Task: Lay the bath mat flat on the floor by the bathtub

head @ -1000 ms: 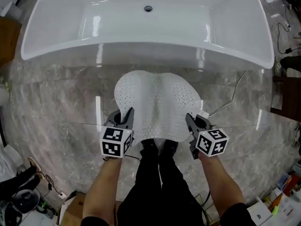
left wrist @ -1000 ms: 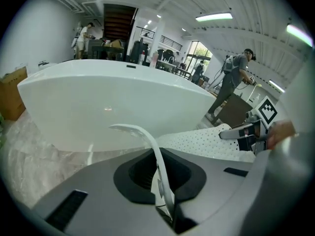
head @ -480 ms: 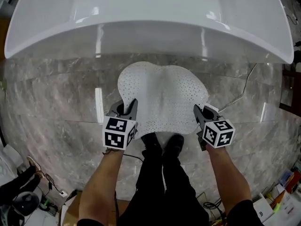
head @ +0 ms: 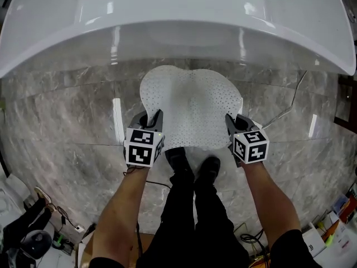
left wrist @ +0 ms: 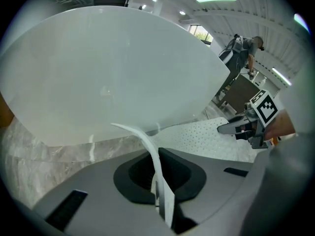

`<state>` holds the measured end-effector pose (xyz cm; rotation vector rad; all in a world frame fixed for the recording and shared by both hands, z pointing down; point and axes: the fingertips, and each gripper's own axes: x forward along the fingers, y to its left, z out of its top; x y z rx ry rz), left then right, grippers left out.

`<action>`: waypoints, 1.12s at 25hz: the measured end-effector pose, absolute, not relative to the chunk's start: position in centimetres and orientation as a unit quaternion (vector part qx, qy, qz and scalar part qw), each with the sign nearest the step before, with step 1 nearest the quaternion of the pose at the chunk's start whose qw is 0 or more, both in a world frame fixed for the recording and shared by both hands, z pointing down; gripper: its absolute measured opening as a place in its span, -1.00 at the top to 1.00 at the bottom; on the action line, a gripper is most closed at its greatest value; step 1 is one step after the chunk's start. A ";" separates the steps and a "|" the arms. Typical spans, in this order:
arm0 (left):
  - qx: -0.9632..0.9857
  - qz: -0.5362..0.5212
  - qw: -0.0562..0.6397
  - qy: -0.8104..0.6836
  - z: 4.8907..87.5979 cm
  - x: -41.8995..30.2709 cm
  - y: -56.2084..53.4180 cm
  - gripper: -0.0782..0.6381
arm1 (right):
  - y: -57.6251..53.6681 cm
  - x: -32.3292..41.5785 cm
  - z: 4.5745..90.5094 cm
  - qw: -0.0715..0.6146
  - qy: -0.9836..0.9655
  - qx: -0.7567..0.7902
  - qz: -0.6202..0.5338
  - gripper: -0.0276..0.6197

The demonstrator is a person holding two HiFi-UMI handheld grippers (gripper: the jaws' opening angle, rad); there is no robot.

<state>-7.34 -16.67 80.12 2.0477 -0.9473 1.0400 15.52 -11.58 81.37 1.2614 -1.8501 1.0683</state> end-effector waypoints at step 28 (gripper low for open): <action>0.786 0.400 0.256 -0.396 94.7 -11.1 -17.6 0.72 | -10.5 17.7 98.0 0.428 -0.722 0.435 0.326 0.84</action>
